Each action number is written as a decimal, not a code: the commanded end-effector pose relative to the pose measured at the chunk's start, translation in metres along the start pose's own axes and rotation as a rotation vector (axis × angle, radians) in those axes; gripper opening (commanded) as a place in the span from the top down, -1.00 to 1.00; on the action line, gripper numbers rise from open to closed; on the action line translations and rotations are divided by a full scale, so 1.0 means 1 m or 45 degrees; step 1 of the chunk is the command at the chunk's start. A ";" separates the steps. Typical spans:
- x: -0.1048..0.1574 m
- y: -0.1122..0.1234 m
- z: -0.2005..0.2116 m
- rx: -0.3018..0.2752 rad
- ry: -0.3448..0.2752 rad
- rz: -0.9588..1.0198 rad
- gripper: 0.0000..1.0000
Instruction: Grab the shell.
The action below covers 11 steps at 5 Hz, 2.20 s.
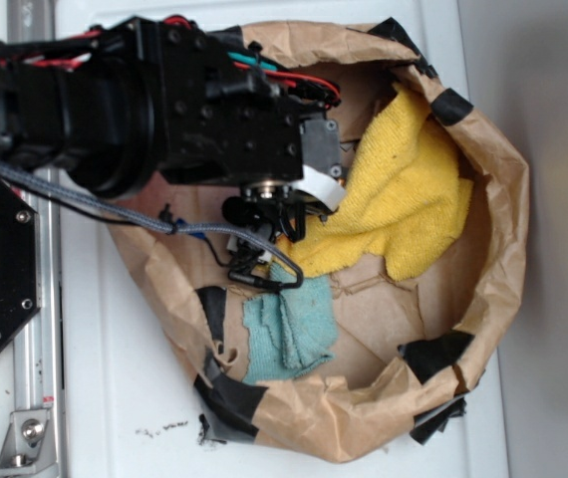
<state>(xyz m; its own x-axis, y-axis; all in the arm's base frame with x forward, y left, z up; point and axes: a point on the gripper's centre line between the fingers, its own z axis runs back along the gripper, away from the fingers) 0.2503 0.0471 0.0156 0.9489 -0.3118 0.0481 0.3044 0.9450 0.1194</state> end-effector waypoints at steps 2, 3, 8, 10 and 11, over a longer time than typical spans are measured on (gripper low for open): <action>0.013 0.006 0.021 0.084 -0.032 0.158 1.00; 0.007 0.003 0.048 0.065 -0.023 0.251 1.00; 0.051 -0.005 0.149 -0.197 0.118 0.800 1.00; 0.022 -0.011 0.148 -0.245 0.357 1.067 1.00; 0.018 -0.008 0.164 -0.229 0.230 1.080 1.00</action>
<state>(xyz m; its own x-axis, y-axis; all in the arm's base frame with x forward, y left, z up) 0.2522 0.0149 0.1648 0.8462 0.5083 -0.1597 -0.5175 0.8555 -0.0194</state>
